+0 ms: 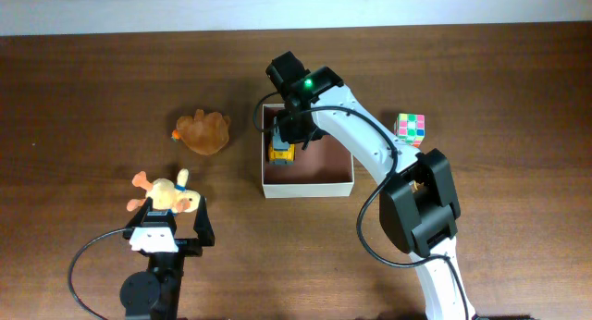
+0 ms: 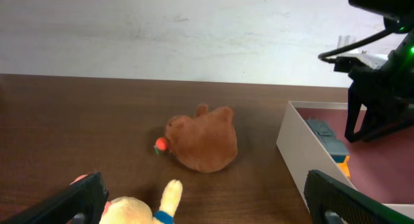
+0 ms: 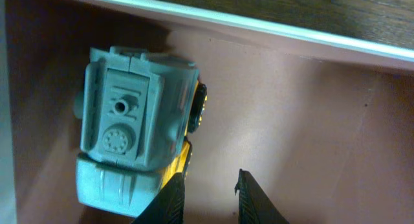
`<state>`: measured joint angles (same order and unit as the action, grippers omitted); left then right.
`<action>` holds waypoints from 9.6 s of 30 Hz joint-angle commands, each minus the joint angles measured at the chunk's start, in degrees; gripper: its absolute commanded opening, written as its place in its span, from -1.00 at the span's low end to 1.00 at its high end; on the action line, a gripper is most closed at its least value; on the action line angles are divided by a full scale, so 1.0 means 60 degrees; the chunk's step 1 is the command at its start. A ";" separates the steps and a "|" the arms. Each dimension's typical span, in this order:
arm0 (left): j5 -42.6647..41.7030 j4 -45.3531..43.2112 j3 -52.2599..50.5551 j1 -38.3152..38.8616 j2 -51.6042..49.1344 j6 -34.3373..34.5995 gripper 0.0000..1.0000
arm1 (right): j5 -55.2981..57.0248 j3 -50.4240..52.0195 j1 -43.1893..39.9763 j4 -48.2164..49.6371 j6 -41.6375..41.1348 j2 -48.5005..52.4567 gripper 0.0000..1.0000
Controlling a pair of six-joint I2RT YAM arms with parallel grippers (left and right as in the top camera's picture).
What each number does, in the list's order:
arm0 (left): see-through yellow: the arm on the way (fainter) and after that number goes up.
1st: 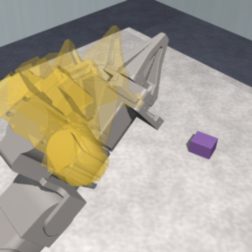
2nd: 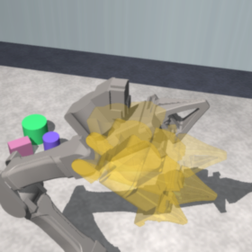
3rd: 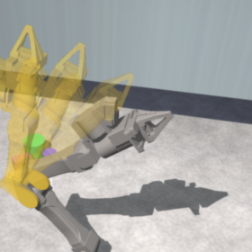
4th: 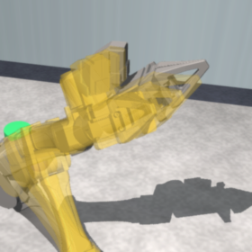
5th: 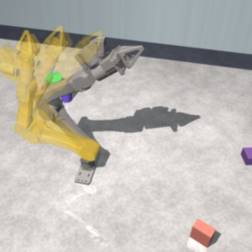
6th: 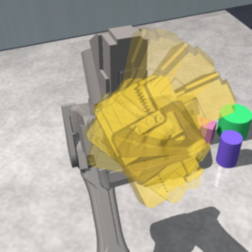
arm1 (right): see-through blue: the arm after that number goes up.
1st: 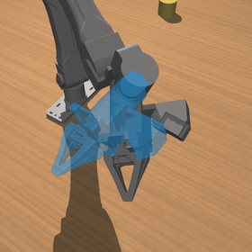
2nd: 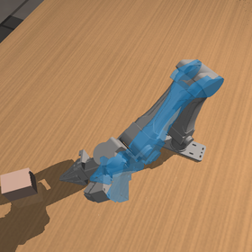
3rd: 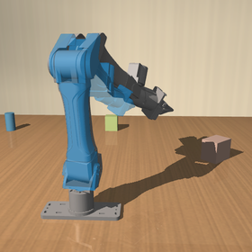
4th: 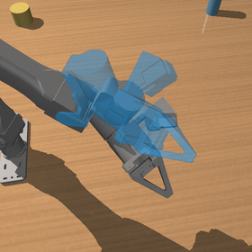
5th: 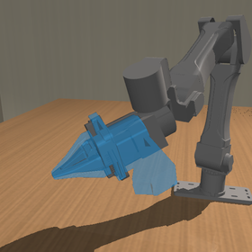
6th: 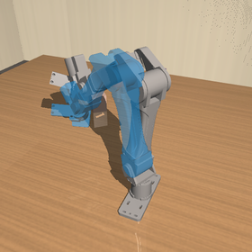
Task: Pack container
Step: 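Lower the truck into the box and open the right gripper, then move the right gripper to the Rubik's cube and grasp it, then carry the Rubik's cube over the box beside the truck, then lower the cube into the box and release it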
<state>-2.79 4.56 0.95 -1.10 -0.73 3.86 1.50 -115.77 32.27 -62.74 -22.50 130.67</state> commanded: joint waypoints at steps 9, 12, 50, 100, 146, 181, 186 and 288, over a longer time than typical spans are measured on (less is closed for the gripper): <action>0.0033 0.0007 -0.0066 -0.0040 0.0073 -0.0149 0.98 | -0.0091 0.0098 -0.0025 0.0590 -0.0069 -0.0004 -0.49; 0.0033 0.0007 -0.0066 -0.0040 0.0073 -0.0149 0.98 | -0.0291 0.0164 -0.0025 0.0783 -0.0062 -0.0004 -0.49; 0.0033 0.0007 -0.0062 -0.0040 0.0073 -0.0149 0.98 | -0.0393 -0.3555 -0.4739 -0.4011 0.2415 -0.0448 0.27; 0.0033 0.0007 -0.0066 -0.0040 0.0073 -0.0149 0.98 | -0.0914 0.2047 -0.5450 0.0117 0.4025 -0.0302 0.27; 0.0033 0.0007 -0.0062 -0.0040 0.0073 -0.0149 0.98 | -0.6619 -0.2976 -0.4415 -0.4583 0.6215 -0.0379 0.05; 0.0033 0.0007 -0.0066 -0.0040 0.0073 -0.0149 0.98 | 0.0379 0.0685 -0.1308 0.0259 0.1537 -0.0277 0.05; 0.0033 0.0007 -0.0062 -0.0040 0.0073 -0.0149 0.98 | 0.0568 0.0688 -0.1341 0.0364 0.1676 -0.0277 0.22; 0.0033 0.0007 -0.0066 -0.0040 0.0073 -0.0149 0.98 | -0.0317 -0.3705 -0.1359 -0.1657 0.3690 0.1410 -0.63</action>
<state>-2.79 4.56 0.95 -1.10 -0.73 3.86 0.80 -130.69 22.48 -70.50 -1.78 139.26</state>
